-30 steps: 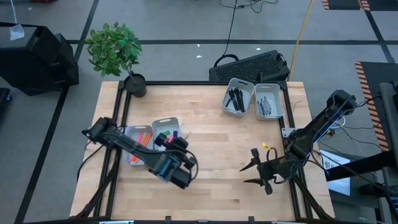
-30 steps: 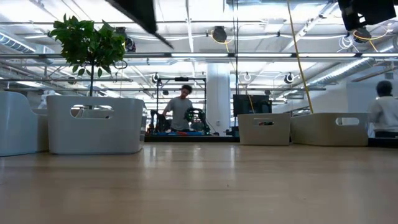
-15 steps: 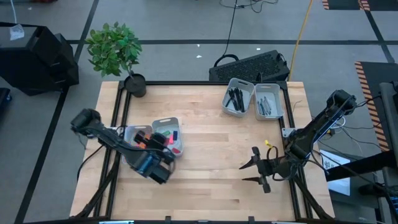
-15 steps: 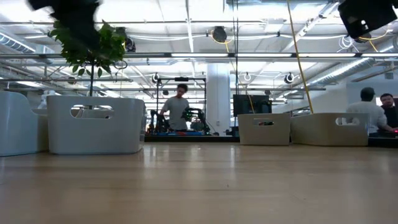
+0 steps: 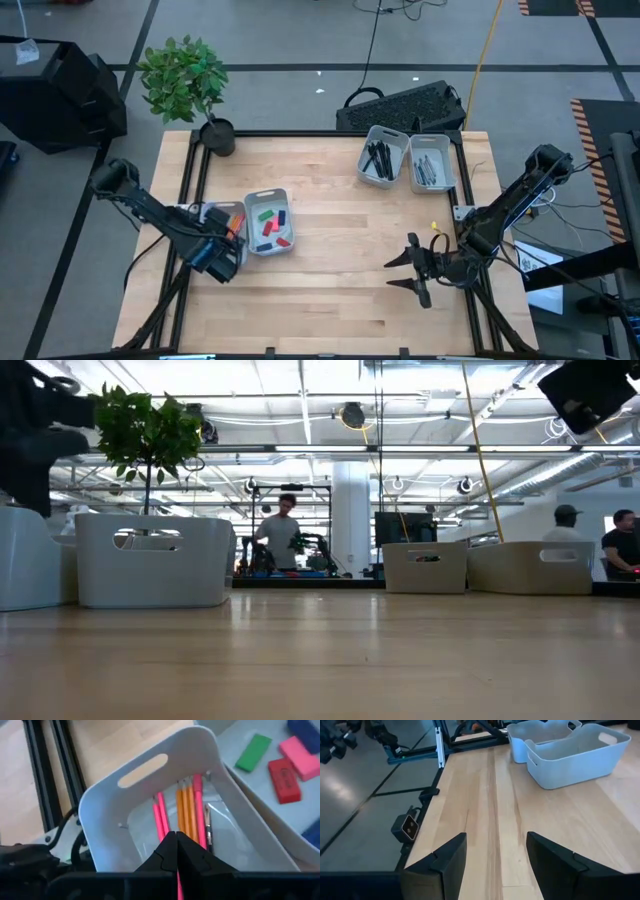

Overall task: Sort crayons/erasers/pens/pencils in bins
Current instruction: Return to Home Position

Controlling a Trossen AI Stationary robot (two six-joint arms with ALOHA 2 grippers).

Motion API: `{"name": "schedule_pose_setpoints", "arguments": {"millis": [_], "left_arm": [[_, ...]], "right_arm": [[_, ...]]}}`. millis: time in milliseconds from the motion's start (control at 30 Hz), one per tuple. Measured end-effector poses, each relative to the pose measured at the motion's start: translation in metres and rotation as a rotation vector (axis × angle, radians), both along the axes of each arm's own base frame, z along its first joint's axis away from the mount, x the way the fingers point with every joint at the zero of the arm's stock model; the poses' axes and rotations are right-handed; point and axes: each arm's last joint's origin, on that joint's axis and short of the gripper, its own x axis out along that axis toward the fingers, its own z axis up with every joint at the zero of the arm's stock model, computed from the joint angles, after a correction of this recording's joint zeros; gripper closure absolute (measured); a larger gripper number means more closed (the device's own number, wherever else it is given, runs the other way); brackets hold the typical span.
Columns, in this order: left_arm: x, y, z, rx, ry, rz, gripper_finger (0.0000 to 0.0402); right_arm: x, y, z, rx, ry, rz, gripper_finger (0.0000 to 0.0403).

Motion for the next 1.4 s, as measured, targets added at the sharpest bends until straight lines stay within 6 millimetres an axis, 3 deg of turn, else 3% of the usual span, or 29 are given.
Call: {"name": "schedule_pose_setpoints", "arguments": {"millis": [167, 333, 633, 767, 933, 1067, 1300, 1400], "left_arm": [[0.004, -0.005, 0.01, -0.028, -0.045, -0.017, 0.0398], [0.016, -0.012, 0.034, -0.028, -0.125, -0.111, 0.04], [0.026, -0.012, 0.108, -0.015, -0.51, -0.378, 0.0401], [0.029, -0.011, 0.138, 0.044, -0.714, -0.531, 0.0401], [0.037, -0.007, 0.172, 0.112, -0.868, -0.763, 0.0401], [0.045, 0.002, 0.192, 0.147, -0.974, -0.926, 0.0401], [0.053, 0.032, 0.198, 0.179, -0.957, -0.998, 0.0401], [0.045, 0.049, 0.2, 0.178, -0.937, -0.999, 0.0401]], "right_arm": [[0.001, 0.0, 0.001, 0.03, -0.006, -0.011, 0.0202], [0.007, -0.001, 0.01, 0.066, -0.085, -0.015, 0.0202], [0.014, -0.012, 0.045, 0.337, -0.293, 0.011, 0.0202], [0.009, -0.023, 0.06, 0.352, -0.374, -0.005, 0.0211], [0.0, -0.039, 0.076, 0.315, -0.466, -0.011, 0.0242], [-0.01, -0.05, 0.091, 0.295, -0.551, 0.095, 0.028], [-0.021, -0.072, 0.103, 0.293, -0.622, 0.109, 0.0389], [-0.016, -0.083, 0.099, 0.31, -0.574, 0.07, 0.0394]]}}
